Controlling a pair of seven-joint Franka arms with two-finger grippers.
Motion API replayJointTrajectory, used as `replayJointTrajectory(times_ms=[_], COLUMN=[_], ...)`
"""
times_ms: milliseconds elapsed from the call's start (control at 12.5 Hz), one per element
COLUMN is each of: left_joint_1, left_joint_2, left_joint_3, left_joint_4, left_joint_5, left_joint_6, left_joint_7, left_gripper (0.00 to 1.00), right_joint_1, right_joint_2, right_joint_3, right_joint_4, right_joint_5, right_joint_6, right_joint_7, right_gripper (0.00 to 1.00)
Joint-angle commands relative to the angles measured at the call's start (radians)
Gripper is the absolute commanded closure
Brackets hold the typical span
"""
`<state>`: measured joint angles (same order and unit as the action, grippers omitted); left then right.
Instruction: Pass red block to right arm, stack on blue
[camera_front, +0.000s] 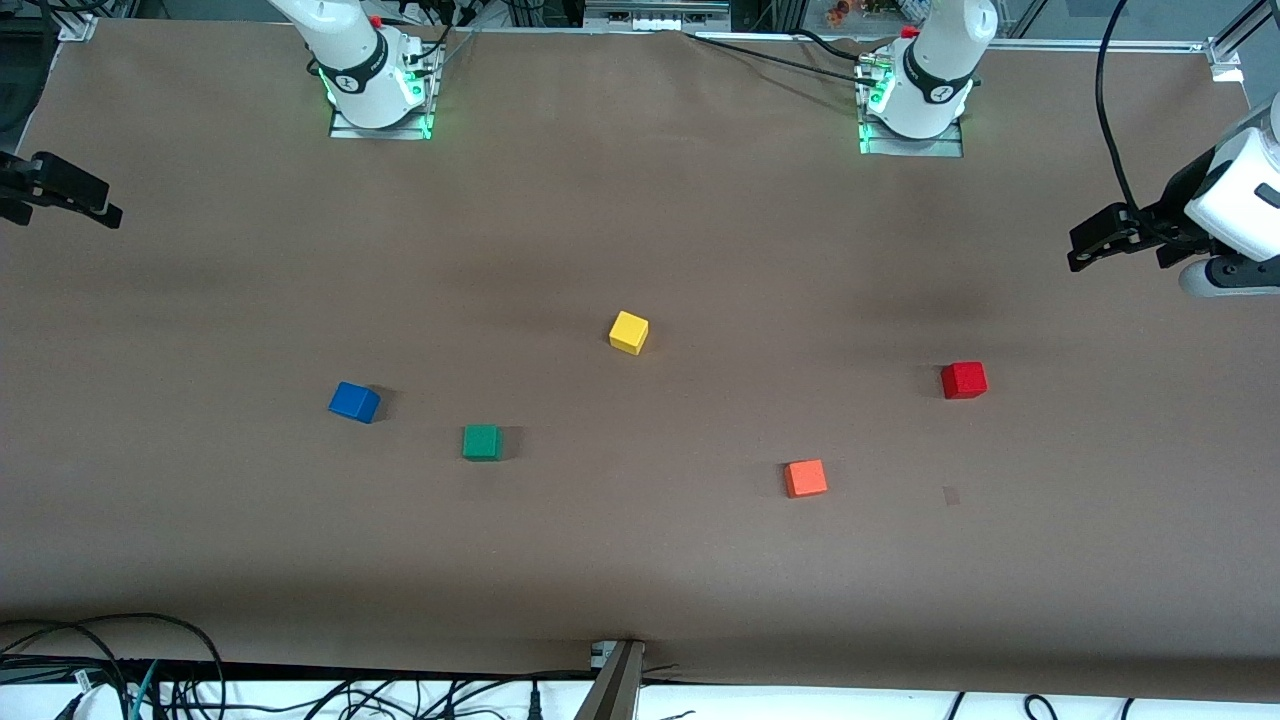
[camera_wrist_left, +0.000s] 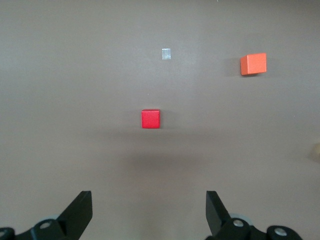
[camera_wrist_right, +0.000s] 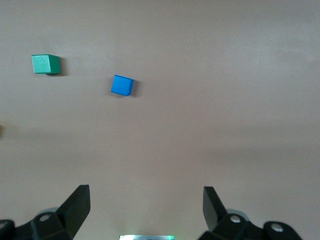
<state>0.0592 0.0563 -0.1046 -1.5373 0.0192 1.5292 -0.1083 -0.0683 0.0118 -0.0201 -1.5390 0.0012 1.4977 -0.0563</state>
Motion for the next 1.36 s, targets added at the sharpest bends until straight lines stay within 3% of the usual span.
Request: replayJointTrajectory(times_ms=[0, 642, 1283], left_joint_1=[0.007, 0.005, 0.004], left_joint_2=[-0.007, -0.001, -0.001], left_joint_3=[-0.004, -0.004, -0.007], left_joint_4=[0.005, 0.011, 0.013], left_joint_5=[-0.010, -0.009, -0.009], left_joint_6=[-0.011, -0.009, -0.009], left_joint_7=[-0.005, -0.005, -0.004], left_gripper=[0.00, 0.00, 0.00], right_joint_1=[-0.001, -0.008, -0.001], right_joint_2=[-0.021, 0.026, 0.031], right_joint_3=[0.003, 0.002, 0.005], right_joint_4=[-0.044, -0.027, -0.033], right_joint_5=[-0.017, -0.024, -0.033], right_joint_6=[0.059, 0.133, 0.093], right_joint_7=[0.015, 0.064, 0.076], right_gripper=[0.00, 0.00, 0.00])
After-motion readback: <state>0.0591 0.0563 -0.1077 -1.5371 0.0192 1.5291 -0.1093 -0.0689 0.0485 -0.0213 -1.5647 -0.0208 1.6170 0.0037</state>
